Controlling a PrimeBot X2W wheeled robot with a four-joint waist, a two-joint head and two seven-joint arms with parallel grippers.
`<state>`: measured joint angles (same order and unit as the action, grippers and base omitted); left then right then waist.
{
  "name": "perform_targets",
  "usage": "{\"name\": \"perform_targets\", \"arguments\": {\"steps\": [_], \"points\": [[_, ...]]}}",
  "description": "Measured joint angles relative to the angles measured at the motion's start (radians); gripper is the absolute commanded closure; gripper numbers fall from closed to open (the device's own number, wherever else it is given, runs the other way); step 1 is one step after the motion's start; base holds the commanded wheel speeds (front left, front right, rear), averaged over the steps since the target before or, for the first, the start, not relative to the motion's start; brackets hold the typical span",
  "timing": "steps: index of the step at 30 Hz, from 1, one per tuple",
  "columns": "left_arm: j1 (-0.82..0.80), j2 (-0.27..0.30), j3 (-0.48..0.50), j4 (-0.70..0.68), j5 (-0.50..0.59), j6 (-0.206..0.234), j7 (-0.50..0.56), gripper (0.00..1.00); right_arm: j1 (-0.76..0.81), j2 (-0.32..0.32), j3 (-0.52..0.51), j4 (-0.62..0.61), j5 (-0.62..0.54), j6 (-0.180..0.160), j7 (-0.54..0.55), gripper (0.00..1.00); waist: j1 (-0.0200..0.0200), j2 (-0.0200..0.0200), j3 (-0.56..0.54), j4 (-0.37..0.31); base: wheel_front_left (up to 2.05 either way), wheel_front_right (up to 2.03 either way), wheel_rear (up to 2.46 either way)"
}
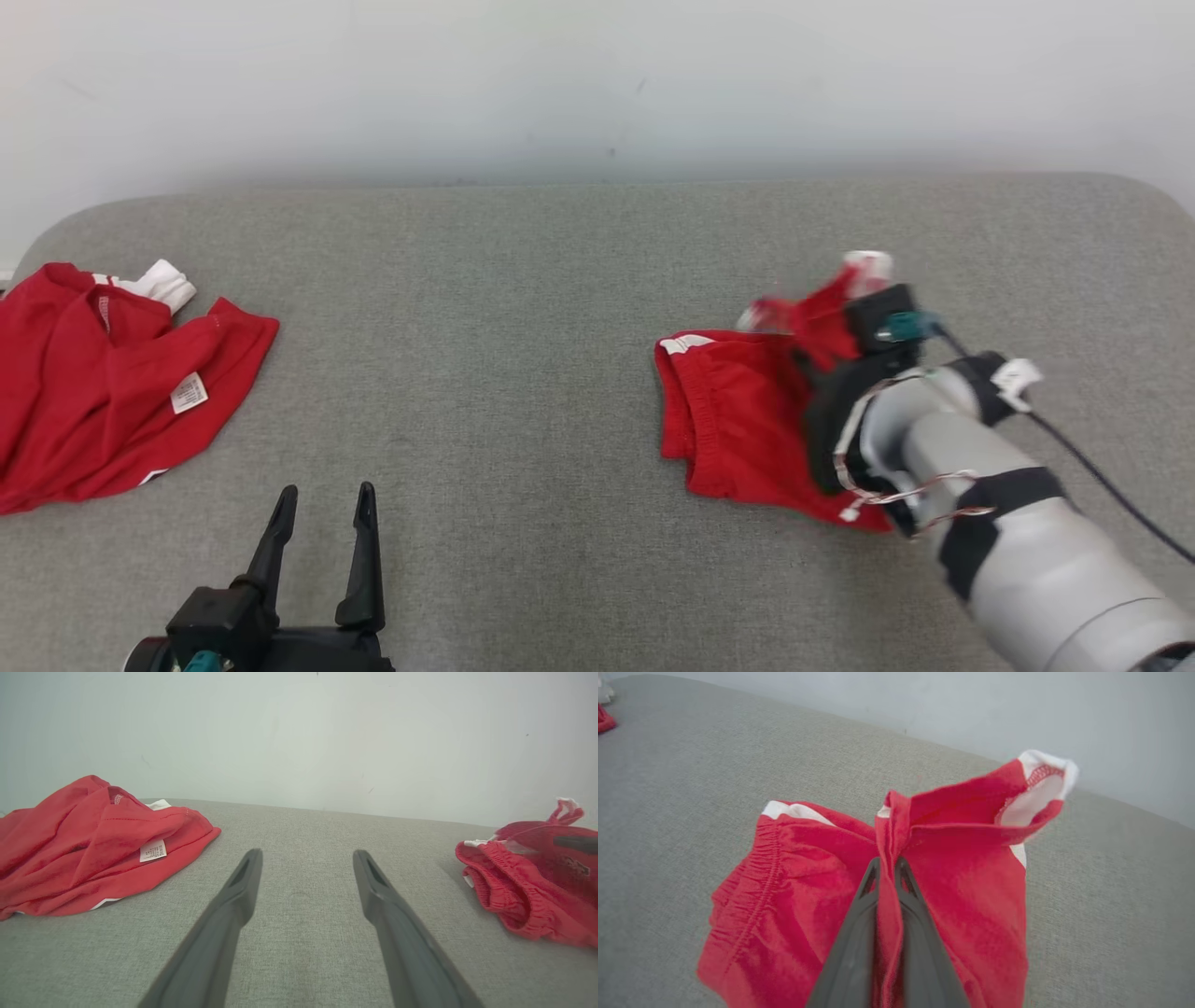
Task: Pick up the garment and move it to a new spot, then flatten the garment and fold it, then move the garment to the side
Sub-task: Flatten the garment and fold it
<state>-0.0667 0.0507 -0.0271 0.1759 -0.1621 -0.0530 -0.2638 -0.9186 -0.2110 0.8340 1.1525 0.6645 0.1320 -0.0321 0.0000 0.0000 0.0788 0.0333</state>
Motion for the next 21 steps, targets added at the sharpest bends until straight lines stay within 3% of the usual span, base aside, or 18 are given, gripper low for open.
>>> {"name": "perform_targets", "arguments": {"steps": [8, 21], "points": [[-0.003, 0.000, -0.022, 0.002, -0.011, 0.005, 0.000, 0.00, 0.009, 0.085, 0.054, -0.049, 0.004, 0.000, 0.115, 1.00, 0.0000, 0.0000, 0.006, 0.032, 0.00, 0.00, 0.00], [-0.003, 0.000, -0.029, 0.003, -0.015, 0.011, 0.000, 0.00, 0.048, 0.131, 0.103, -0.062, -0.002, 0.000, 0.138, 1.00, 0.0000, 0.0001, 0.002, 0.070, 0.00, 0.00, 0.00]]}}
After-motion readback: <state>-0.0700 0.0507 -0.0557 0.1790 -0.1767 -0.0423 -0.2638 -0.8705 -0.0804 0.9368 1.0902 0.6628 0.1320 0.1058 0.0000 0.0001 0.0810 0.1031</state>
